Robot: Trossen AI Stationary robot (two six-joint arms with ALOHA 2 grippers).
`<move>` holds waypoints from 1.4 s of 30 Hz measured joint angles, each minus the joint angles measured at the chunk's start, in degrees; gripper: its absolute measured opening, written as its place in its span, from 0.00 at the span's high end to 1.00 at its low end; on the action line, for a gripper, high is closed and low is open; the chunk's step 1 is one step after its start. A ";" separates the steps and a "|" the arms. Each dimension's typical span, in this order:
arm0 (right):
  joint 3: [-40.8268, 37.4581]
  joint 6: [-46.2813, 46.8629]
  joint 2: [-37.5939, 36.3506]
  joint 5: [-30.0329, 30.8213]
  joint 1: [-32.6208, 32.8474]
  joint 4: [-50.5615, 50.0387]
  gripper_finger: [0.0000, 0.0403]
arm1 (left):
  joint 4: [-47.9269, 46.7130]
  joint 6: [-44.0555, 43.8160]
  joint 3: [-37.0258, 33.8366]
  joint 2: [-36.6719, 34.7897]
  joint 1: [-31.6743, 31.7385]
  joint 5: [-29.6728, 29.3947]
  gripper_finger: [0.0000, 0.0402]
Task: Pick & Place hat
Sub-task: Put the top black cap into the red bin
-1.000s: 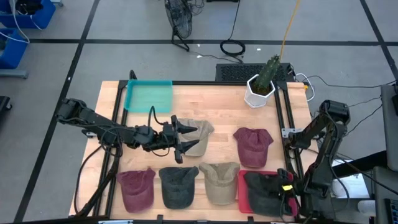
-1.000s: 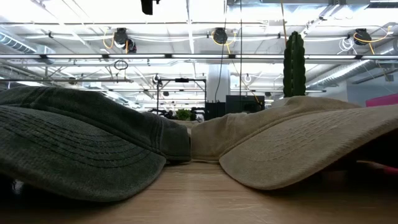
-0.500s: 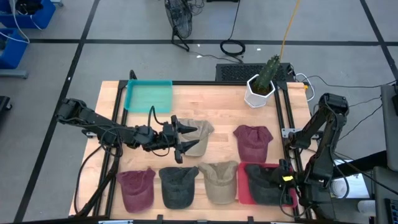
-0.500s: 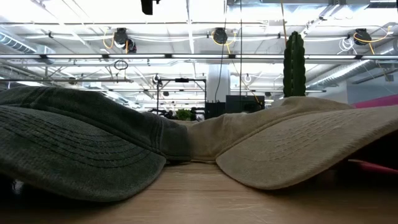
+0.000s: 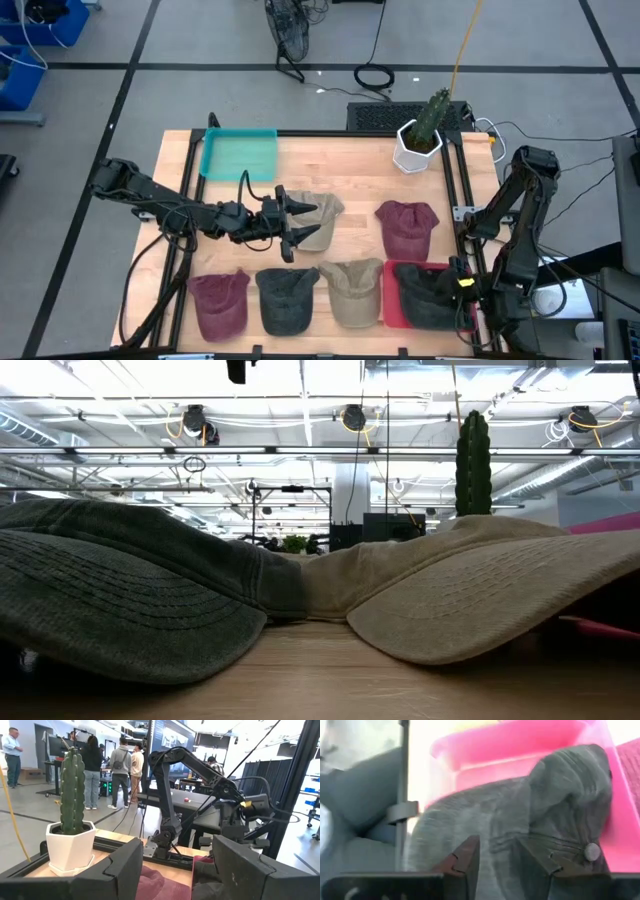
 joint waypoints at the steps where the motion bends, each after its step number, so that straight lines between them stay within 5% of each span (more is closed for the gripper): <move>1: 0.00 -0.20 -1.03 0.06 -0.04 0.40 0.71 | -0.01 -0.01 0.00 0.00 0.00 0.00 0.41; 7: 0.00 -5.50 -7.04 2.27 -0.85 6.98 0.68 | 0.00 -0.58 0.01 0.00 0.00 0.00 0.41; 13: -1.40 -19.15 -4.30 0.03 -0.84 21.65 0.72 | 0.00 -0.60 0.01 0.00 0.00 0.00 0.41; 23: -9.71 -8.65 2.49 -13.54 -2.66 24.41 0.83 | -0.01 -1.10 0.01 0.00 0.00 0.00 0.41; 42: -12.86 -19.84 -5.00 -13.15 -5.03 40.46 0.87 | -0.25 -0.99 0.01 0.00 0.00 0.00 0.41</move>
